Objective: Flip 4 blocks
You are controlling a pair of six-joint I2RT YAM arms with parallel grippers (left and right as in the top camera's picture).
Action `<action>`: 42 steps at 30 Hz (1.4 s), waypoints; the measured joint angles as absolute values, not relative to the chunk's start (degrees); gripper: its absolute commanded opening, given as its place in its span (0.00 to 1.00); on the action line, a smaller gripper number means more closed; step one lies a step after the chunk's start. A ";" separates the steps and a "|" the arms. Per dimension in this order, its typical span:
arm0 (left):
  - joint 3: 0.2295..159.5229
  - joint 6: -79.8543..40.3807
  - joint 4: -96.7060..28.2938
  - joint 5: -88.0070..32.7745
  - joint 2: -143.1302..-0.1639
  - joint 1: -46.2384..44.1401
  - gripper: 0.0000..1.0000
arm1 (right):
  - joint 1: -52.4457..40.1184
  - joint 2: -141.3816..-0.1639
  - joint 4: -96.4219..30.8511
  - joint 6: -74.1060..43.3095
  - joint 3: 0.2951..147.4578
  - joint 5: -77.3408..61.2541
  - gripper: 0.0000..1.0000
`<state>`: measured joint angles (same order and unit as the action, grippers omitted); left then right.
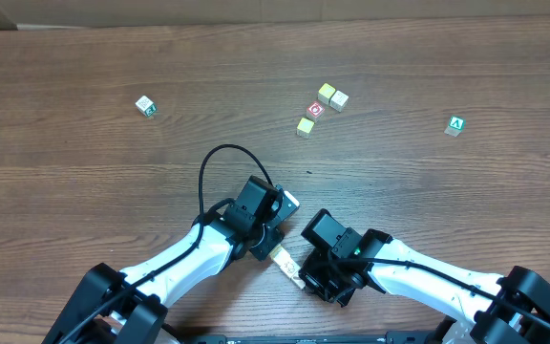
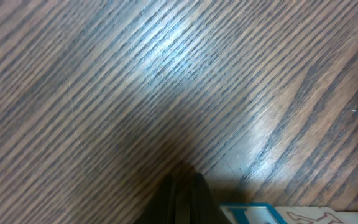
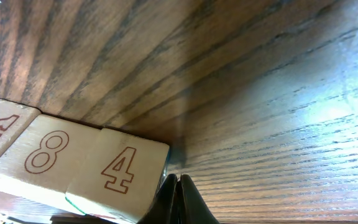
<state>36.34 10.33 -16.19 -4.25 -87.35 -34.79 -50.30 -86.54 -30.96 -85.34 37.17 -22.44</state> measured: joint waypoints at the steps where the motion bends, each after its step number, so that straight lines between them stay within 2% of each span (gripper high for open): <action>1: 36.34 10.55 -15.92 -4.29 -87.42 -34.79 0.04 | -50.30 -86.54 -30.92 -85.32 37.17 -22.44 0.04; 18: 36.10 9.34 -15.27 -3.01 -87.50 -34.70 0.04 | -50.30 -86.54 -30.24 -85.47 37.15 -22.24 0.04; 42: 37.08 5.56 -21.56 -1.43 -86.83 -30.79 0.04 | -50.30 -86.54 -29.12 -85.47 37.17 -22.11 0.04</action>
<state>37.08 5.56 -21.56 -1.43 -86.83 -30.79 -50.30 -86.54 -29.12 -85.47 37.17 -22.11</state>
